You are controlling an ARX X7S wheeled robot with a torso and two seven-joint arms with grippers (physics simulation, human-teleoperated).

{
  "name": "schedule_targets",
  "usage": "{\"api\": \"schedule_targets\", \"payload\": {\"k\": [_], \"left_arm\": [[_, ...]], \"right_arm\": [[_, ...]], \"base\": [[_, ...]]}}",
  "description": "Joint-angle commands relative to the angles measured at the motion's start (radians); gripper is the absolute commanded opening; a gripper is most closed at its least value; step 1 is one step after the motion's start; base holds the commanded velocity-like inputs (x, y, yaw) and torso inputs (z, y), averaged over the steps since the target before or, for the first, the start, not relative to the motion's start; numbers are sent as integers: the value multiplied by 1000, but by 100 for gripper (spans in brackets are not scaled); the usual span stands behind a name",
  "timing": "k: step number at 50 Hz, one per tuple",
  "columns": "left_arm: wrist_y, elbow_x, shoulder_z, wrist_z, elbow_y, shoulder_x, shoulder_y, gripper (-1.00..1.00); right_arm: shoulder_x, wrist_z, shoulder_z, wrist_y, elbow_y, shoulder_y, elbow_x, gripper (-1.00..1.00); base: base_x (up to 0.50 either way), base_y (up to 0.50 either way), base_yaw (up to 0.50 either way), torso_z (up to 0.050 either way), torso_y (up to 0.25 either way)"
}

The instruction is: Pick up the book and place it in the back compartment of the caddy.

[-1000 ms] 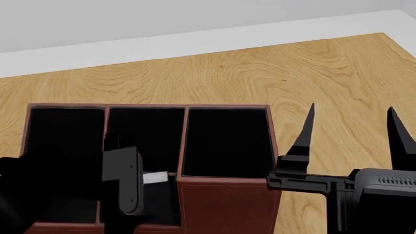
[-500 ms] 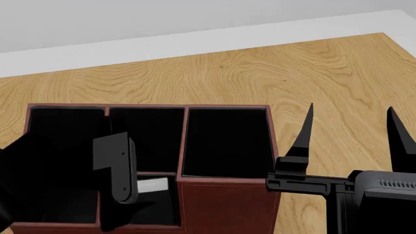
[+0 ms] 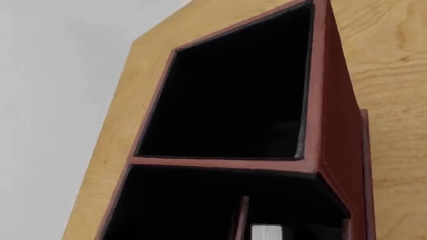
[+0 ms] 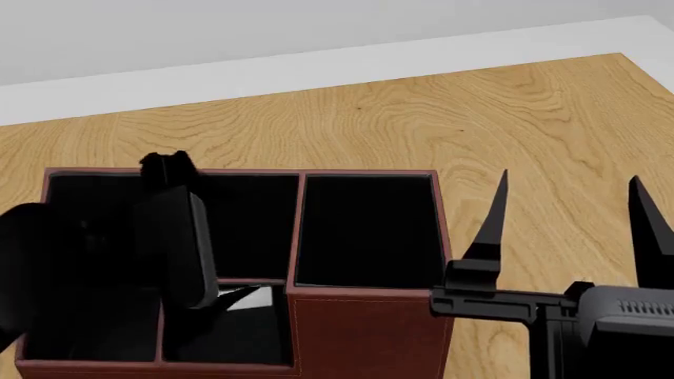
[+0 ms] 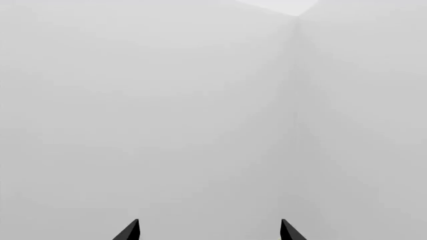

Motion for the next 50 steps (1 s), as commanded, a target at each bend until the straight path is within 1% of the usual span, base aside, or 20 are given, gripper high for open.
{"api": "schedule_targets", "payload": {"k": [1, 7, 9, 13, 16, 20, 24, 25, 26, 27, 29, 35, 40, 44, 50], "left_arm": [[36, 6, -57, -148, 74, -31, 33, 100], [39, 5, -86, -242, 121, -45, 71, 100], [110, 14, -111, -285, 81, -31, 84, 100], [98, 13, -122, -332, 135, -47, 105, 100], [126, 26, -137, -375, 133, -45, 112, 100], [109, 29, -146, -426, 195, -64, 137, 100], [110, 34, -169, -491, 204, -59, 149, 100], [111, 37, -178, -515, 200, -54, 151, 100], [114, 35, -179, -516, 205, -55, 154, 100], [117, 41, -183, -536, 213, -56, 161, 100], [126, 47, -186, -553, 206, -53, 168, 100], [119, 44, -213, -615, 244, -58, 180, 100], [100, 37, -220, -635, 270, -65, 189, 100], [81, 25, -230, -650, 325, -84, 195, 100], [37, -4, -260, -704, 481, -142, 218, 100]], "right_arm": [[1, 2, -1, -7, -12, -10, -4, 100], [-6, -5, -8, -14, -5, -9, -8, 100], [-6, -5, -8, -17, -6, -11, -10, 100], [-6, -2, -5, -27, -7, -19, -15, 100], [-5, 0, -5, -30, -13, -25, -18, 100], [-8, -4, -8, -50, -11, -40, -30, 100], [-9, -6, -7, -75, -7, -61, -40, 100], [49, 144, -5, 75, -157, 81, 106, 100], [51, 182, -1, 225, -307, 116, 149, 100], [51, 198, 3, 313, -328, 133, 174, 100], [54, 224, 11, 352, -356, 159, 211, 100], [60, 217, 22, 354, -345, 171, 236, 100], [66, 207, 23, 345, -338, 167, 228, 100], [70, 212, 22, 349, -347, 168, 225, 100], [78, 210, 25, 335, -355, 152, 210, 100]], "base": [[0, 0, 0, 0, 0], [0, 0, 0, 0, 0], [0, 0, 0, 0, 0], [0, 0, 0, 0, 0], [0, 0, -1, 0, 0], [0, 0, 0, 0, 0], [0, 0, 0, 0, 0], [0, 0, 0, 0, 0], [0, 0, 0, 0, 0], [0, 0, 0, 0, 0], [0, 0, 0, 0, 0], [0, 0, 0, 0, 0], [0, 0, 0, 0, 0], [0, 0, 0, 0, 0], [0, 0, 0, 0, 0]]}}
